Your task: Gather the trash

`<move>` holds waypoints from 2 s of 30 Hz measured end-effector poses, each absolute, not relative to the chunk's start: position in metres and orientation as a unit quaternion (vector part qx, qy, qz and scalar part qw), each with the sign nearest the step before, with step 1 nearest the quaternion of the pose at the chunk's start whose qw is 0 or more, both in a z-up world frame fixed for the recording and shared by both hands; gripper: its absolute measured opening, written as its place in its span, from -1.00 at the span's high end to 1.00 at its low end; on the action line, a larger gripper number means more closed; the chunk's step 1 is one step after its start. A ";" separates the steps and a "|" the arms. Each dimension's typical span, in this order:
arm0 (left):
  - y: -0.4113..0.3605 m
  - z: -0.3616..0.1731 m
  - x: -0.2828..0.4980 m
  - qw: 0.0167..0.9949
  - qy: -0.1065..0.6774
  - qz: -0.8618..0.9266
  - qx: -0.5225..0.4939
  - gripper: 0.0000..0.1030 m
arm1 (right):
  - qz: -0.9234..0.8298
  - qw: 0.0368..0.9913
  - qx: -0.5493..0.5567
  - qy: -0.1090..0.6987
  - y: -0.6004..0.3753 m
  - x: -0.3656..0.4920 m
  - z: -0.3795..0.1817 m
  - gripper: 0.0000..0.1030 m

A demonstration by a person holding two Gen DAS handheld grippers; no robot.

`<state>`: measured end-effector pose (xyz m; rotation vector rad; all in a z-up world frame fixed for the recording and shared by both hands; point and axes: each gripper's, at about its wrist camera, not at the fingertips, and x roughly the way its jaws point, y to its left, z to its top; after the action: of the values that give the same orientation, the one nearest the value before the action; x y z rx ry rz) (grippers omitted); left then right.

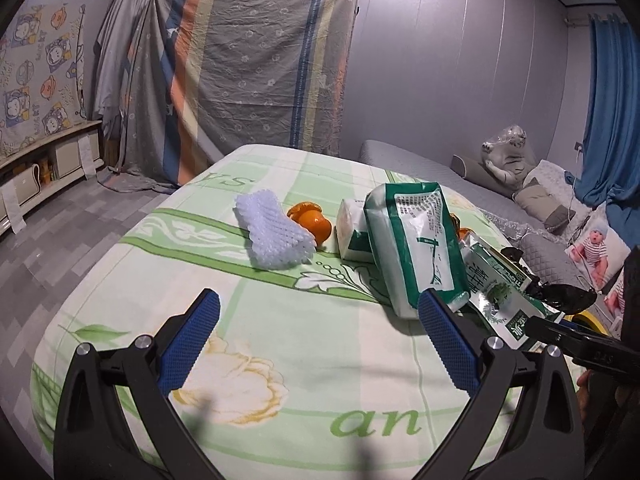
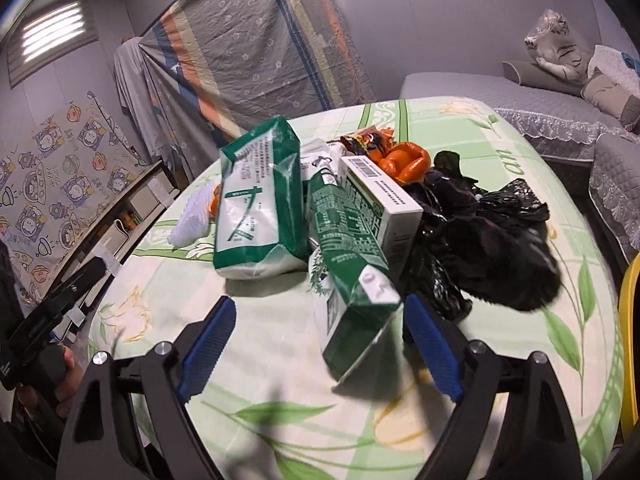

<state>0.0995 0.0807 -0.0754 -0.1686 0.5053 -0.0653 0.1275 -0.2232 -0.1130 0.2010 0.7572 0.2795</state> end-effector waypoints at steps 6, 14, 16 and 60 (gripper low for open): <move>0.085 -0.072 0.099 0.972 0.223 -0.026 -0.071 -0.85 | 0.138 0.900 0.117 0.398 -0.226 0.145 -0.126 0.02; 0.065 -0.066 0.107 0.960 0.256 -0.107 -0.031 -0.85 | 0.173 0.888 0.150 0.399 -0.241 0.134 -0.123 0.53; 0.056 -0.063 0.104 0.963 0.247 -0.111 -0.018 -0.85 | 0.188 0.887 0.166 0.389 -0.251 0.122 -0.115 0.53; -0.206 -0.097 0.165 0.880 0.332 -0.308 0.140 0.76 | 0.069 0.935 0.297 0.181 -0.447 -0.052 -0.064 0.53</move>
<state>0.1650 -0.2065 -0.0973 0.2925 0.6924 -0.6409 -0.0519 -0.4469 -0.0635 0.6063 0.3691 0.1407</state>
